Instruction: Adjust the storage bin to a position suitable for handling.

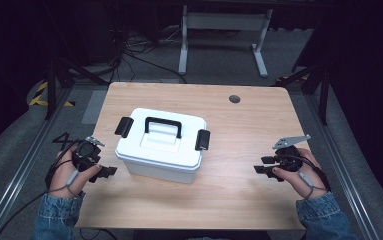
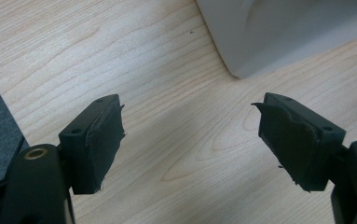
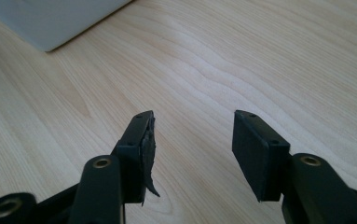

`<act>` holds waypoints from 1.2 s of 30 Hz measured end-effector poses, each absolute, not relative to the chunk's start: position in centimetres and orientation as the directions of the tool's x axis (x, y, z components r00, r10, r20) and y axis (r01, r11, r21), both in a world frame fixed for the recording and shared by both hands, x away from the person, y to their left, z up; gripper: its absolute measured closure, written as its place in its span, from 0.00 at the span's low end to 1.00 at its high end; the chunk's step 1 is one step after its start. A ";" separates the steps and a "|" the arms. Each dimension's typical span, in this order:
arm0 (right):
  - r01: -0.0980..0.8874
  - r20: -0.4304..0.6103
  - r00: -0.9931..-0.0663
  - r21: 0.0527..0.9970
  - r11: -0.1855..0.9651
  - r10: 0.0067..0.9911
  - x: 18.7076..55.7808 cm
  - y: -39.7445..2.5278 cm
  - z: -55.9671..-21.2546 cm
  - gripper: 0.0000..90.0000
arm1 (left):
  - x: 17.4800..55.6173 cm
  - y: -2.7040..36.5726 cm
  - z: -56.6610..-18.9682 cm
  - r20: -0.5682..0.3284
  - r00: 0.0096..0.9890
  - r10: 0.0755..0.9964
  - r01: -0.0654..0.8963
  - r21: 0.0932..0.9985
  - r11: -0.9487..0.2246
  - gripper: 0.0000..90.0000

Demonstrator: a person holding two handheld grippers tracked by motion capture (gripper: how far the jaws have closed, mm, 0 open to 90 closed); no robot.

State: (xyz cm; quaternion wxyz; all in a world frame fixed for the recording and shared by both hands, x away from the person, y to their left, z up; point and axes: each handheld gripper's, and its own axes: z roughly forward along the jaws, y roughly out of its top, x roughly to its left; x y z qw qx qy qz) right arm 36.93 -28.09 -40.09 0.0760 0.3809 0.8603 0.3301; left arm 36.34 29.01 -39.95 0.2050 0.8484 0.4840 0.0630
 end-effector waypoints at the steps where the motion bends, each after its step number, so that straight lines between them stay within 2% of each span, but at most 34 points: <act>1: 0.602 0.122 -0.700 0.629 0.491 0.703 36.9 -28.0 -39.9 0.56 | 36.3 29.0 -40.0 -0.092 0.524 0.847 0.795 0.409 -0.447 0.25; 14: 0.496 0.089 -0.788 0.678 0.543 0.609 37.5 -24.5 -35.3 0.55 | 36.3 29.1 -39.9 -0.095 0.526 0.845 0.792 0.416 -0.446 0.26; 36: 0.387 0.068 -0.861 0.731 0.562 0.505 39.7 -17.5 -30.2 0.53 | 36.5 29.3 -39.8 -0.093 0.531 0.842 0.787 0.423 -0.449 0.26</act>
